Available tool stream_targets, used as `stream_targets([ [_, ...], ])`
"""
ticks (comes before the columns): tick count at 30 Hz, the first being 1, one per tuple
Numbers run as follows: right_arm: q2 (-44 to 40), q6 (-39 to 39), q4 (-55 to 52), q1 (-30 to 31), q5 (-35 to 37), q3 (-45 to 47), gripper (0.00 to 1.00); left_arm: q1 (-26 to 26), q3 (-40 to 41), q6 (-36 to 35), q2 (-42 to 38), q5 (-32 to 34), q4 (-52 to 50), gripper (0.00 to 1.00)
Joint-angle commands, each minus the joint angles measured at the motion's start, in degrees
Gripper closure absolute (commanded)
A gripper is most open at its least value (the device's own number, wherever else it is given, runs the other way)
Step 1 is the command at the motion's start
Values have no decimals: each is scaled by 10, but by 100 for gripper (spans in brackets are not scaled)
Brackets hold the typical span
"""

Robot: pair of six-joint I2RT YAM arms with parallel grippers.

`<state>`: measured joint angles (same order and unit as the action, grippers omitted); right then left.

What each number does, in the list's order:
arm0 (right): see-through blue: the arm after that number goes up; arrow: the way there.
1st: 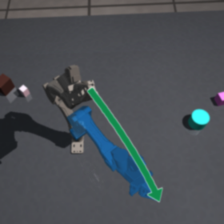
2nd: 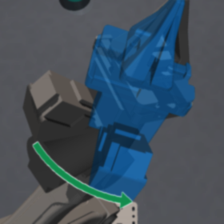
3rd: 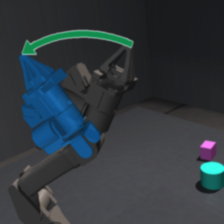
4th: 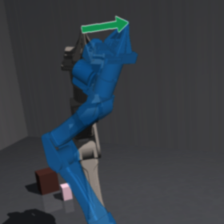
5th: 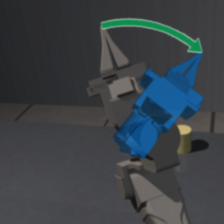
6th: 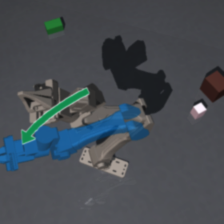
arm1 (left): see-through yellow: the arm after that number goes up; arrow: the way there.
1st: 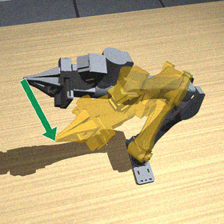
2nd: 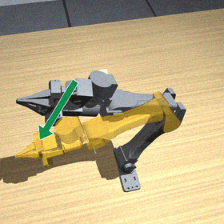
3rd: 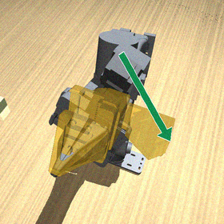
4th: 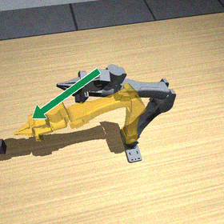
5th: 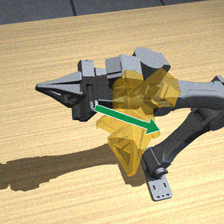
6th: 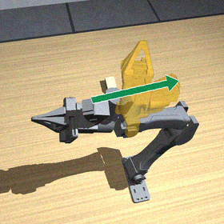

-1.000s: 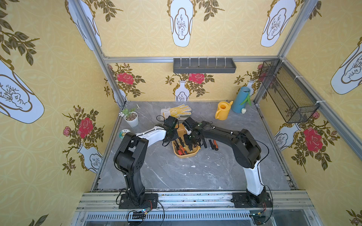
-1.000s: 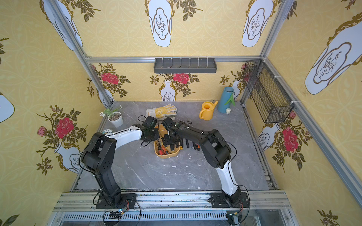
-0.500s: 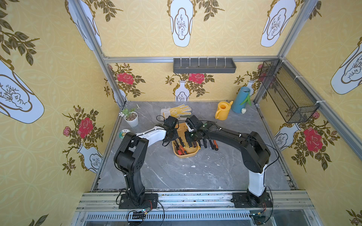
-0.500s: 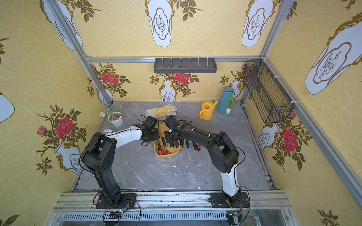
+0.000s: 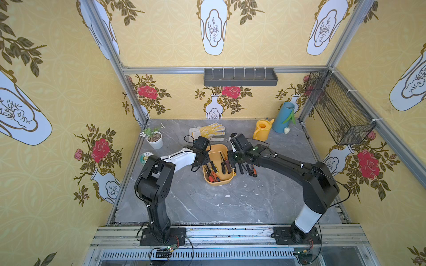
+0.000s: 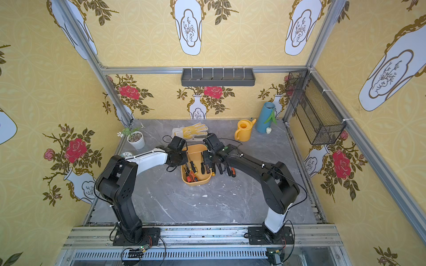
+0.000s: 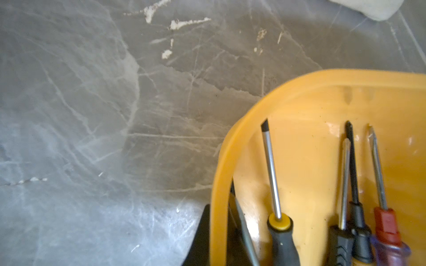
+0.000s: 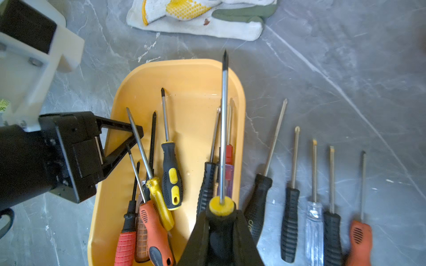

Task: Take out the screwdriver from the storage box
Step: Place the screwdriver at the center of the board.

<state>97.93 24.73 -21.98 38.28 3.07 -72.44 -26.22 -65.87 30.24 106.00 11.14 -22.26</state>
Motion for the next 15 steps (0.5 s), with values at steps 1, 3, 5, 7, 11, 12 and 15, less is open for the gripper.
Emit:
stream_targets([
  [1, -26, -5, 29, -9, 32, 25, 100, 1, 7, -2, 16, -8, -48, 100],
  [3, -34, -6, 31, -18, 32, 38, 100, 1, 7, -1, 17, -10, -48, 100],
  [5, -32, -5, 23, -26, 31, 41, 100, 0, 6, 0, 17, -12, -47, 100],
  [7, -27, -2, 18, -34, 24, 42, 100, 0, 6, 0, 16, -13, -47, 100],
  [11, -6, 4, 11, -42, 1, 42, 100, 0, 6, 0, 13, -10, -48, 100],
  [12, 3, 4, 9, -42, -3, 39, 100, 0, 6, 0, 12, -10, -48, 100],
  [15, 32, 3, -4, -43, -18, 24, 100, 0, 5, 2, 11, -11, -48, 100],
])
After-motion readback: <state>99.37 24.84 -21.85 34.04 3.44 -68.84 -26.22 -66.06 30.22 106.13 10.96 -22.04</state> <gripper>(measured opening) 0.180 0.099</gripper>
